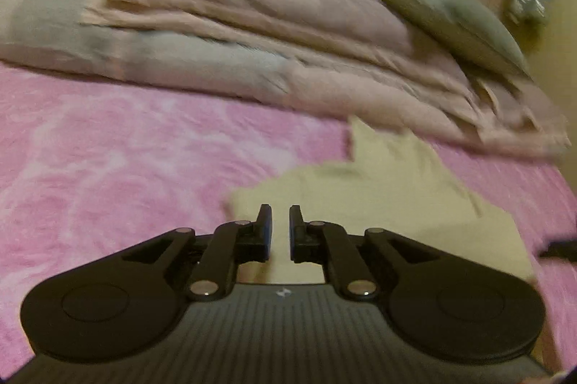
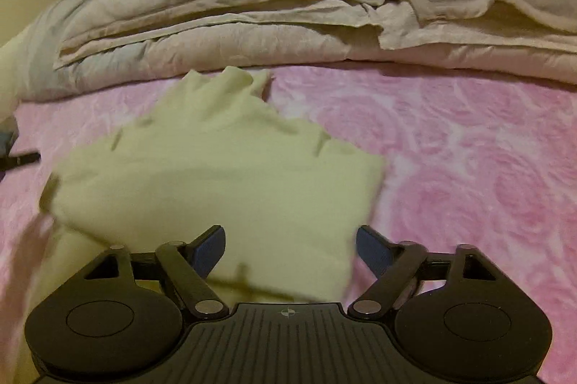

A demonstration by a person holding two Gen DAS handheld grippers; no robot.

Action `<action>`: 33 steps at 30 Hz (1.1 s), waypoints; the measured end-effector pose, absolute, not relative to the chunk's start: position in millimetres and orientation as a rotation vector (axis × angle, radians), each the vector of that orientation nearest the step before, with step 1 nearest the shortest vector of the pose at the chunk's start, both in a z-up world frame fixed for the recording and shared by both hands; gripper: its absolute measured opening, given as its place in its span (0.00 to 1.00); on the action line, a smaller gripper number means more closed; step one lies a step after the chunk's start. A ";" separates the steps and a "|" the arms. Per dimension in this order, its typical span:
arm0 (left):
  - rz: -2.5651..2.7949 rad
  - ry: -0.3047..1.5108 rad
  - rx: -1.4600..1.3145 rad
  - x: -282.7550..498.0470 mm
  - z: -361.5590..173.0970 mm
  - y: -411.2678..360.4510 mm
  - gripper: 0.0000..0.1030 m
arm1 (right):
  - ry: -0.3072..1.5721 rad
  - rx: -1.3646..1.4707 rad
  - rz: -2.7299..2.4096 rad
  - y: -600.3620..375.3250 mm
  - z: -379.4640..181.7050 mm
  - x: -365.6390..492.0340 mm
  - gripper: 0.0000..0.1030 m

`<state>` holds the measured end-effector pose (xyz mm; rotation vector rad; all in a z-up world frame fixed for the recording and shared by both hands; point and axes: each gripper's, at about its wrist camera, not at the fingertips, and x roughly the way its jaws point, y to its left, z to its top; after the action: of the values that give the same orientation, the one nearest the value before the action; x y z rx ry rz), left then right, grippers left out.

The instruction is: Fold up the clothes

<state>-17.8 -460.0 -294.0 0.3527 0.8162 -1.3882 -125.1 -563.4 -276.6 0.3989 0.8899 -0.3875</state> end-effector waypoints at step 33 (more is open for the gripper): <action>-1.429 1.200 0.393 -28.4 -323.8 -636.1 0.31 | 0.830 0.808 -0.321 -698.6 -308.3 10.0 0.56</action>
<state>-28.4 -636.1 -323.8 0.3928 1.2002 -1.4288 10.0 -698.6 -308.3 0.8076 0.8303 -0.3209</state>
